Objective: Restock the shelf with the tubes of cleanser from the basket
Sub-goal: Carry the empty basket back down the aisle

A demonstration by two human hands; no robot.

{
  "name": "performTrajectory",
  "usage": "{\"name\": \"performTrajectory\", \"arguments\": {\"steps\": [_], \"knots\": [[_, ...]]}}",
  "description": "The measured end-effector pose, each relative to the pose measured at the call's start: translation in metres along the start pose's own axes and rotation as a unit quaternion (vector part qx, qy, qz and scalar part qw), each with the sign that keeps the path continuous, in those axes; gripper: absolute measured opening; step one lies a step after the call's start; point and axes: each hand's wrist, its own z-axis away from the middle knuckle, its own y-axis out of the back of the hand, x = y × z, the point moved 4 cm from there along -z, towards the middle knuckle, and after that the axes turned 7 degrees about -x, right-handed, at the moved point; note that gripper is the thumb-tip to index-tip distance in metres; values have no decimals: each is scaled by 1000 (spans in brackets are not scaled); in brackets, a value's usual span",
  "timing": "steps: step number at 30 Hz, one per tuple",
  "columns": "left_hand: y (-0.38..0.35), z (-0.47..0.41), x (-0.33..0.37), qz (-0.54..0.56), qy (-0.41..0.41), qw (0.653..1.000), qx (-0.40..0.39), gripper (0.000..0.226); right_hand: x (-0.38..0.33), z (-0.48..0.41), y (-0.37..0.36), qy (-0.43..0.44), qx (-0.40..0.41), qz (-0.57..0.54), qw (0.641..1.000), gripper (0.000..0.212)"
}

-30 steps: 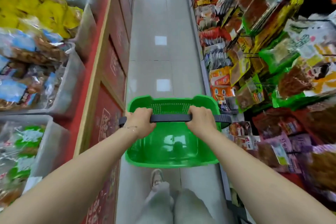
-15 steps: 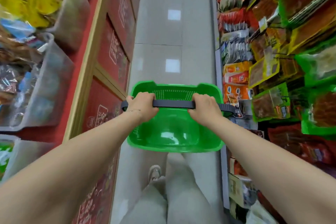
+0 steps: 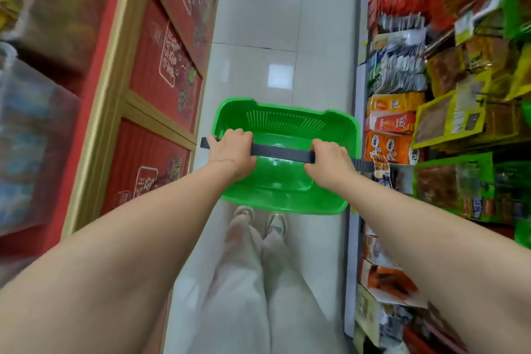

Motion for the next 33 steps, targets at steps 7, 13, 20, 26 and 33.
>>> {"name": "performTrajectory", "arguments": {"steps": [7,13,20,26,33], "knots": [[-18,-53,-15,-3,-17,1000,-20,16,10,-57,-16,12,-19,0,1000,13],[-53,-91,-23,12,-40,998,-40,7,24,-91,-46,26,-35,14,999,11],[-85,-124,-28,20,-41,998,-37,6,36,-122,-76,30,-40,13,999,8],[-108,-134,-32,13,-39,997,-60,8,44,-137,-103,17,-44,-4,999,9],[-127,-144,-45,17,-19,995,-93,11,38,-148,-126,25,-61,-3,998,10]]}}
